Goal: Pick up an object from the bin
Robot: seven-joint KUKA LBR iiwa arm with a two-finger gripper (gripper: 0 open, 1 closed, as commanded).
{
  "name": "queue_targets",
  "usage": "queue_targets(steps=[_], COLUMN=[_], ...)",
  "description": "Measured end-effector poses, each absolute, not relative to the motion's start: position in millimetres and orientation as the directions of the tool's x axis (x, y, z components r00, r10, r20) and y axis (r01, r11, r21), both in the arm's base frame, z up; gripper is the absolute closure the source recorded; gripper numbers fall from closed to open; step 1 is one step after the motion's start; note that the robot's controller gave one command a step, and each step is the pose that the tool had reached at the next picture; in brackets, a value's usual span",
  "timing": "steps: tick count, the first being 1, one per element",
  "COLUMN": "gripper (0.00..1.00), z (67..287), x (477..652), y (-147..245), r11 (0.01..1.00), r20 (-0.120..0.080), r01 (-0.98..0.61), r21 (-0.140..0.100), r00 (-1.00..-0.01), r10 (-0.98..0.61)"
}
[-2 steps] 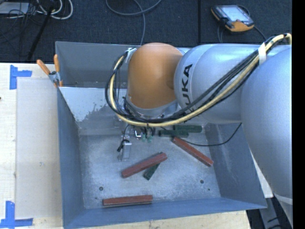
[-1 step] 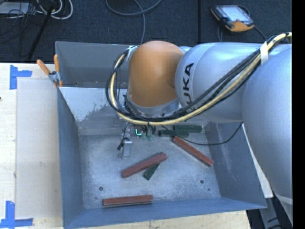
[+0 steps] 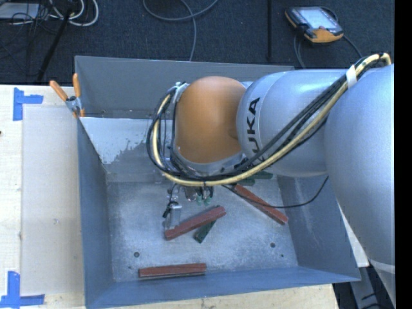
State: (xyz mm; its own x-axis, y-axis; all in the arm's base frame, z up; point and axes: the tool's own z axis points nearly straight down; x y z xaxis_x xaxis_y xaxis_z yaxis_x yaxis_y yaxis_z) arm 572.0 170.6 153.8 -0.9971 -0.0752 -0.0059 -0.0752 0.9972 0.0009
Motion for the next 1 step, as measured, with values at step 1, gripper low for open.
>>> queue_targets(steps=[1], gripper=[0.00], z=[93.8], x=[540.3], y=[131.0], r11=[0.956], r20=[-0.001], r01=[-0.295], r21=[0.001], r00=[-0.956], r10=[-0.295])
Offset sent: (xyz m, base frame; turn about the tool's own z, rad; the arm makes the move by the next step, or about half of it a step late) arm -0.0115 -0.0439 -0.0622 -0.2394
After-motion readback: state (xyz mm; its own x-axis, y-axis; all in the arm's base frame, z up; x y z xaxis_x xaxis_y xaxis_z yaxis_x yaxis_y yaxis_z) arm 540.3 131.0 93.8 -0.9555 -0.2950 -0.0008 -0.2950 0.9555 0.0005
